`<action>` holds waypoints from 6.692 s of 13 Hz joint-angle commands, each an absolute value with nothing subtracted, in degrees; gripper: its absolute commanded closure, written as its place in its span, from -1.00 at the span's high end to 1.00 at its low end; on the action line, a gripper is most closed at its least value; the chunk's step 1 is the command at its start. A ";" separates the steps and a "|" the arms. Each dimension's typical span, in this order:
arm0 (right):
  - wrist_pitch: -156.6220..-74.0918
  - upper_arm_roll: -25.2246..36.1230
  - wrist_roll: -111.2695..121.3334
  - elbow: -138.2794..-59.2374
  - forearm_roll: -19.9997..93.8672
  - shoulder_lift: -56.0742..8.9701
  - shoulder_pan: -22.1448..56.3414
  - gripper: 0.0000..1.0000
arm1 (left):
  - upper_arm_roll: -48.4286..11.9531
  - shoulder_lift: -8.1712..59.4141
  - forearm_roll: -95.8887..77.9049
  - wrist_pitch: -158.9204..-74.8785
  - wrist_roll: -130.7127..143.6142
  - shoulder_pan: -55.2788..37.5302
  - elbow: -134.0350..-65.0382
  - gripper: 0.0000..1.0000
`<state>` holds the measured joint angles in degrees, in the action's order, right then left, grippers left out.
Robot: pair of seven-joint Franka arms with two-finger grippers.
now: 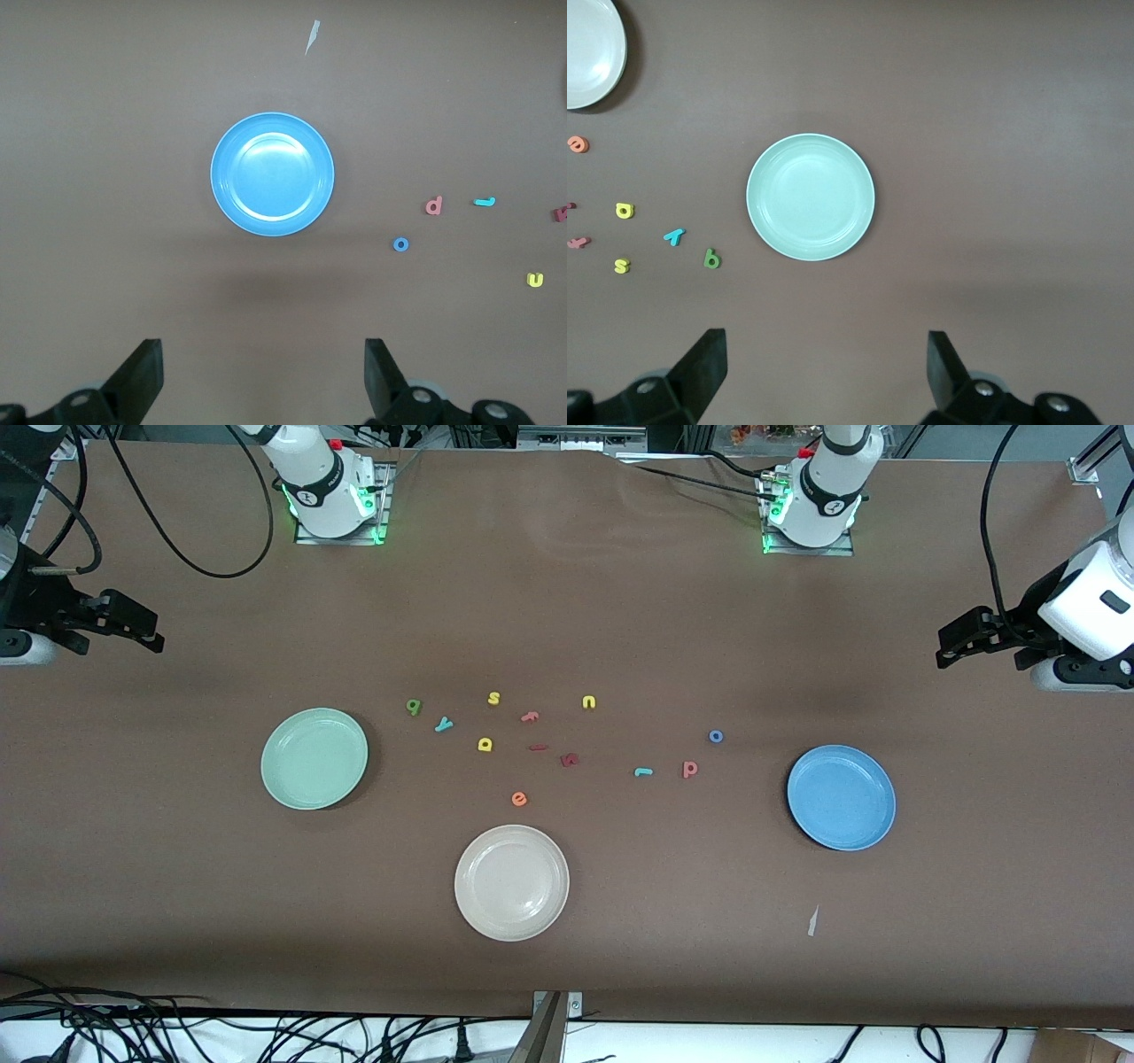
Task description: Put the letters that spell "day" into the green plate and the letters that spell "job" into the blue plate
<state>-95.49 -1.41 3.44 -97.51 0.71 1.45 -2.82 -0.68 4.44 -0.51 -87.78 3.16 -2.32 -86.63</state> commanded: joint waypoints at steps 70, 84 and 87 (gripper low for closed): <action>-94.75 -1.67 3.43 -97.82 1.58 2.29 -2.99 1.00 | -0.79 4.83 0.88 -81.74 3.16 0.26 -83.76 1.00; -94.66 -1.67 3.34 -97.91 1.58 2.29 -2.99 1.00 | -0.70 4.83 0.79 -81.74 3.25 0.26 -83.76 1.00; -94.66 -1.76 3.17 -98.17 1.58 2.46 -2.99 1.00 | -0.70 4.83 0.79 -81.74 3.25 0.26 -83.76 1.00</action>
<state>-95.22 -1.55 3.42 -97.51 0.71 1.46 -2.82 -0.82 4.44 -0.51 -83.02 3.16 0.60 -85.30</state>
